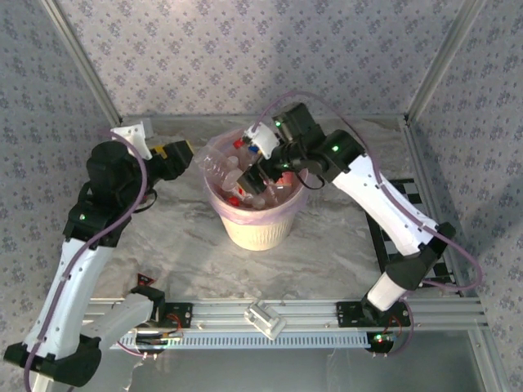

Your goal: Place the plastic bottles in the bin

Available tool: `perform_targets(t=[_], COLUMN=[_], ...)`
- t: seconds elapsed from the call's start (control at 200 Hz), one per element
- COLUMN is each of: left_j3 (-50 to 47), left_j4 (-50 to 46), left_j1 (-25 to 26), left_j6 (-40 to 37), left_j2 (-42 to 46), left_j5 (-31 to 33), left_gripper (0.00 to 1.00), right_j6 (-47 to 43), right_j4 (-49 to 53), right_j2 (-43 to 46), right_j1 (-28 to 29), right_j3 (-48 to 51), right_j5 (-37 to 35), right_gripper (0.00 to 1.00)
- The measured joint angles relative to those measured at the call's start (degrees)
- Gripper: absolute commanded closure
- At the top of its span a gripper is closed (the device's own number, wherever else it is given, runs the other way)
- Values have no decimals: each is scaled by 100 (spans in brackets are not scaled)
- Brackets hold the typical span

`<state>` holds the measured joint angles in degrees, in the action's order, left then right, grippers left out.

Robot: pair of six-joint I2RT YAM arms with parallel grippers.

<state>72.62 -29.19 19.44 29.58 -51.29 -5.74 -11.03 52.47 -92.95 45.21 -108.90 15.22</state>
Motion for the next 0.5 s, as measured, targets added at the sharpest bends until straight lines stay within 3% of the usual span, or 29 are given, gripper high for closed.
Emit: perform_targets(t=[0.255, 0.325, 0.42, 0.5], left_j3=[0, -4, -17, -48], left_j4=[-149, -173, -225, -243], left_j1=[-22, -33, -33, -33], left_j6=[-26, -46, -70, -107], left_j2=[402, 426, 426, 426], left_j5=[201, 238, 260, 267], left_gripper=[33, 33, 33, 33], right_j6=[-533, -540, -511, -402], right_j4=[-168, -179, -164, -136], right_j2=[-669, -841, -1051, -1086], right_j1=[509, 518, 518, 535], right_j3=[-168, -219, -417, -579], right_j5=[-341, -468, -632, -710], right_gripper=[3, 9, 25, 30])
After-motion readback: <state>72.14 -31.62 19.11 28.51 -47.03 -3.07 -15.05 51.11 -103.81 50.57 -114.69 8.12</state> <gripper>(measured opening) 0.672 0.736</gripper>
